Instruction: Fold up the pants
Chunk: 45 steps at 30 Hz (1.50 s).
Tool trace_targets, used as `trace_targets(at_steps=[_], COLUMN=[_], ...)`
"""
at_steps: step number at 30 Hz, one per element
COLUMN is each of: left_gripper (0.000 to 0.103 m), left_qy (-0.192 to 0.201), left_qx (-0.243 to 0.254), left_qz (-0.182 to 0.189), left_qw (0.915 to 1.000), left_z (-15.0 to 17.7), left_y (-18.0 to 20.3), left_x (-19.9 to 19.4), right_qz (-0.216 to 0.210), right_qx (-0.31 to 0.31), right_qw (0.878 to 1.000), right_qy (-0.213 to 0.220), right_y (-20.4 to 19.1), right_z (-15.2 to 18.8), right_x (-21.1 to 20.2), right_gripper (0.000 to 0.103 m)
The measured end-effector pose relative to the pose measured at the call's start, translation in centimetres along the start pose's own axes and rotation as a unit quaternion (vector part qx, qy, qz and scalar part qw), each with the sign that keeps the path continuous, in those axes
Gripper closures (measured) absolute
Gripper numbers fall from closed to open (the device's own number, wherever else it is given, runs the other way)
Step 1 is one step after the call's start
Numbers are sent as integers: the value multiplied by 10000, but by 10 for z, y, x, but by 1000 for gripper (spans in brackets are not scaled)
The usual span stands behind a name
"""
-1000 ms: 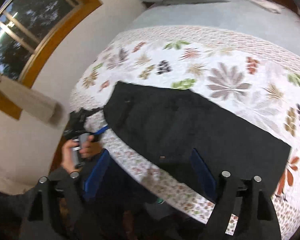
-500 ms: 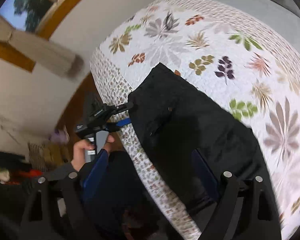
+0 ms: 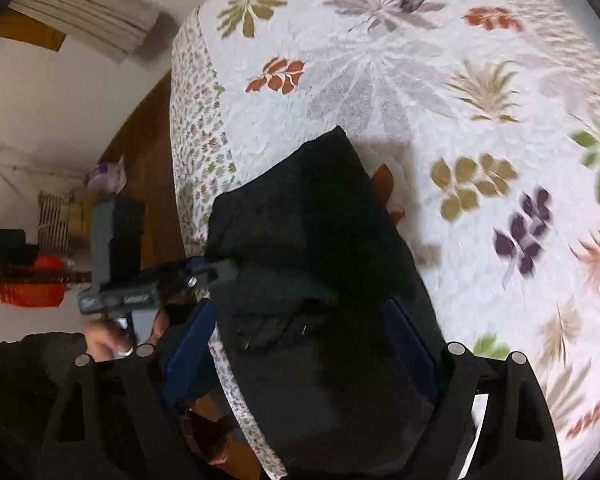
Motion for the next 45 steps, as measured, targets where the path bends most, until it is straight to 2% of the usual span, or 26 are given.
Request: trace_targets(at_steps=[1, 2, 5, 8, 12, 17, 18, 19, 20, 21, 23, 26, 29, 31, 32, 33, 34, 36, 39, 45], left_gripper=[19, 13, 3, 3, 3, 3, 3, 3, 3, 3, 3, 3, 4, 8, 18, 37, 43, 62, 76, 82], left_qy=[35, 69, 87, 82, 118, 133, 132, 129, 130, 137, 141, 147, 173, 256, 302, 323, 273, 271, 326, 480], left_qx=[-71, -135, -229, -343, -231, 23, 17, -24, -96, -204, -335, -462, -393, -261, -246, -240, -233, -228, -178, 228], left_qz=[156, 375, 680, 820, 775, 580, 597, 644, 711, 802, 897, 985, 931, 854, 795, 803, 779, 689, 681, 621], left_qw=[9998, 9992, 9974, 9960, 9967, 9982, 9981, 9978, 9973, 9965, 9953, 9940, 9947, 9957, 9961, 9960, 9963, 9970, 9970, 9967], left_z=[-1, -1, -2, -4, -2, 3, 3, 3, 1, 0, -3, -4, -4, -4, -6, -6, -7, -8, -8, -4], left_y=[0, 1, 0, -3, 1, 7, 7, 6, 5, 2, -1, -5, -5, -2, -1, -1, 0, -1, 2, 23], left_x=[-4, -6, -6, -4, -5, -4, -5, -5, -5, -6, -6, -6, -6, -9, -9, -9, -6, -3, -5, -16], right_qz=[-59, -96, -298, -491, -896, -937, -975, -1131, -1252, -1299, -1355, -1498, -1507, -1492, -1477, -1453, -1402, -1263, -1116, -922], right_qx=[-43, -62, -115, -213, -312, -486, -527, -532, -502, -510, -516, -512, -528, -528, -523, -528, -535, -514, -523, -502], right_qw=[10000, 9999, 9992, 9974, 9925, 9885, 9876, 9855, 9838, 9830, 9821, 9804, 9802, 9803, 9805, 9807, 9813, 9832, 9854, 9908], right_qy=[-60, -88, -260, -489, -773, -1086, -1113, -1147, -1182, -1191, -1203, -1175, -1174, -1182, -1188, -1199, -1204, -1211, -1172, -849], right_y=[6, 10, 23, 31, 28, 25, 22, 19, 18, 17, 20, 20, 21, 24, 21, 21, 21, 21, 14, 3], right_z=[-9, -16, -34, -48, -59, -63, -63, -63, -61, -61, -58, -56, -55, -54, -56, -56, -56, -57, -57, -50], right_x=[6, 11, 28, 45, 68, 91, 91, 89, 87, 84, 74, 62, 59, 55, 58, 57, 56, 57, 59, 37], right_gripper=[16, 16, 16, 15, 15, 8, 10, 20, 36, 43, 64, 73, 75, 75, 75, 75, 75, 75, 75, 77])
Point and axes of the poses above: each gripper's, at about its wrist camera, not at the fingertips, and x roughly the way its jaws point, y to its right, z to its underside, the point moved 9 cm from there along x, roughly the way its jaws point, and after that the axes turned 6 degrees about -z, right-handed, at the moved point
